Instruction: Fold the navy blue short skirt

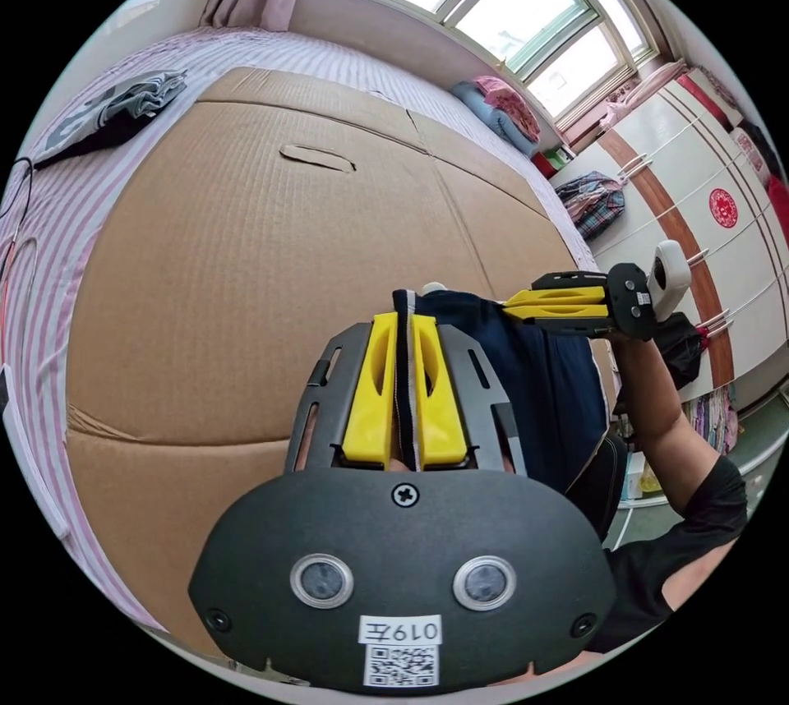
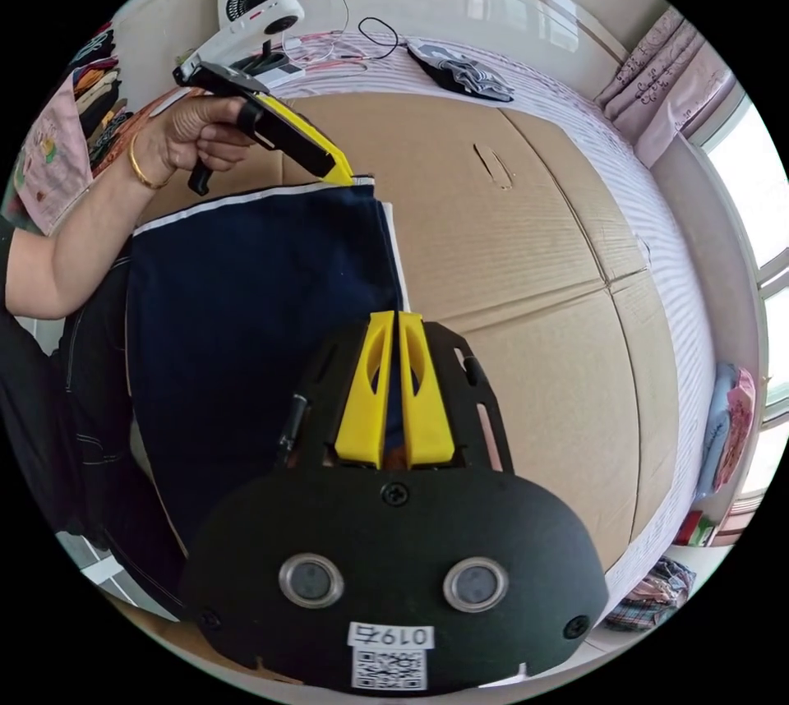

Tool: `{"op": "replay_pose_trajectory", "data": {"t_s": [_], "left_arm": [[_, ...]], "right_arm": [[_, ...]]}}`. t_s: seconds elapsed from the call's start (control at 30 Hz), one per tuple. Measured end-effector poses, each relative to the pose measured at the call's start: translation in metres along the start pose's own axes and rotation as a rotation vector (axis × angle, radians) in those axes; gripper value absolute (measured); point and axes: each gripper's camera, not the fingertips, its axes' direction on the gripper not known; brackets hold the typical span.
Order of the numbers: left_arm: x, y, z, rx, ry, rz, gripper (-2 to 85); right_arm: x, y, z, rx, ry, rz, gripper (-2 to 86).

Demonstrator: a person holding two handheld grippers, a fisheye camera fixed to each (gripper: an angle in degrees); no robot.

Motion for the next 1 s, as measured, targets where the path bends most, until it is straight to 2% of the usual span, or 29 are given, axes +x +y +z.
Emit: {"op": "replay_pose_trajectory", "data": {"t_s": [0.3,0.4,0.63,0.73,0.87,1.0], "left_arm": [[0.012,-0.004,-0.002,-0.005,-0.082,-0.011,1.6],[0.022,-0.007,-0.003,-0.025,-0.118,0.006,1.3],[0.024,-0.008,-0.022,-0.012,-0.182,-0.046,0.9],[0.030,-0.005,-0.043,0.061,-0.188,-0.063,0.9],[0.059,-0.004,-0.072,0.197,-0.101,0.019,0.8],[0.080,-0.010,-0.077,0.213,-0.101,0.056,0.8]], "right_arm": [[-0.005,-0.005,-0.018,-0.034,0.052,0.027,0.1],[-0.005,-0.004,-0.033,-0.026,0.040,0.029,3.3],[0.016,0.031,-0.105,0.043,0.044,0.104,5.1],[0.027,0.066,-0.125,-0.001,0.074,0.143,5.3],[0.035,0.115,-0.141,-0.030,0.030,0.208,5.3],[0.025,0.136,-0.147,-0.060,0.040,0.218,5.3]]}}
